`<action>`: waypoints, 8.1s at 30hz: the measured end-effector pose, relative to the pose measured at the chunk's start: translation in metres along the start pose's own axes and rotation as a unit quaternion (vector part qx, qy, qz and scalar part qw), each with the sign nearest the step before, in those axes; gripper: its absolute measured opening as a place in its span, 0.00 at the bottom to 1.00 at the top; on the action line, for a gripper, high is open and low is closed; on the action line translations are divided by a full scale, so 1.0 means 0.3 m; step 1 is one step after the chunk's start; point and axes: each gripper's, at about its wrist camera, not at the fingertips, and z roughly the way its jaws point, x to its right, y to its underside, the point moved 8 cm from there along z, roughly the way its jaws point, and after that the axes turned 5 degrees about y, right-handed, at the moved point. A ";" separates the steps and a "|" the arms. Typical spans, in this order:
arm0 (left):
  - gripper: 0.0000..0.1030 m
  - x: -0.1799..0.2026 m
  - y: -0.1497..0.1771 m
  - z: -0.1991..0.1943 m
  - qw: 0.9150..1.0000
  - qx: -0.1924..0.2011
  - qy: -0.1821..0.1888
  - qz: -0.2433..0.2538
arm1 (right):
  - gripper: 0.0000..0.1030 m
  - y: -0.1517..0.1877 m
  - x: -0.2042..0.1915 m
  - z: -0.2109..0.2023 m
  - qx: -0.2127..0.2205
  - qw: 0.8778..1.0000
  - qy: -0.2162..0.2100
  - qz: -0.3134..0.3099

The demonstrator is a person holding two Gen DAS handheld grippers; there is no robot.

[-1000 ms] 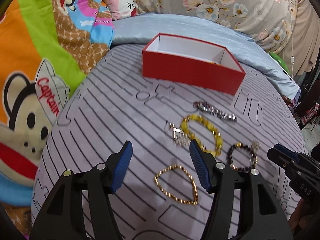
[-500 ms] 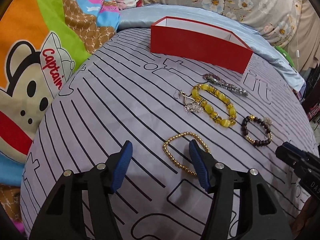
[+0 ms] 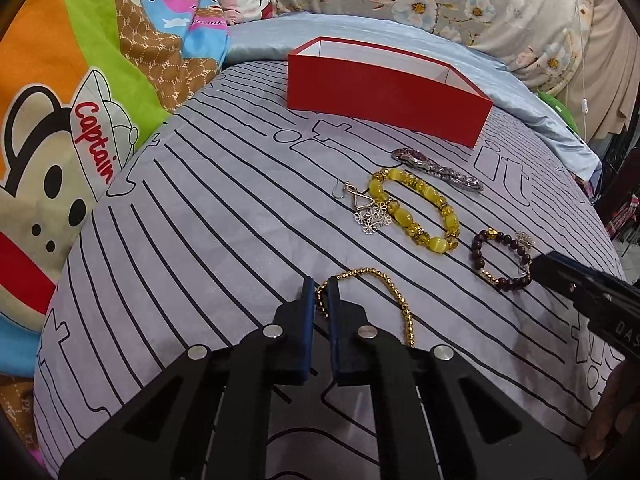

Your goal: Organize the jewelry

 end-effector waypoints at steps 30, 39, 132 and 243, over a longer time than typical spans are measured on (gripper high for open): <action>0.05 0.000 0.001 0.002 1.000 0.000 0.001 -0.002 | 0.07 -0.021 0.000 0.087 -0.019 0.999 0.016 -0.039; 0.05 0.007 -0.001 -0.003 1.000 0.001 0.001 -0.001 | 0.07 -0.063 -0.024 -0.003 0.013 1.000 -0.009 -0.025; 0.02 0.149 -0.774 -0.037 0.993 0.091 0.062 0.043 | 0.07 -0.745 -0.066 -0.008 0.121 0.991 -0.049 -0.031; 0.15 0.129 -0.218 0.206 0.999 -0.021 0.002 0.047 | 0.30 -0.087 0.073 0.012 0.017 0.999 -0.019 0.021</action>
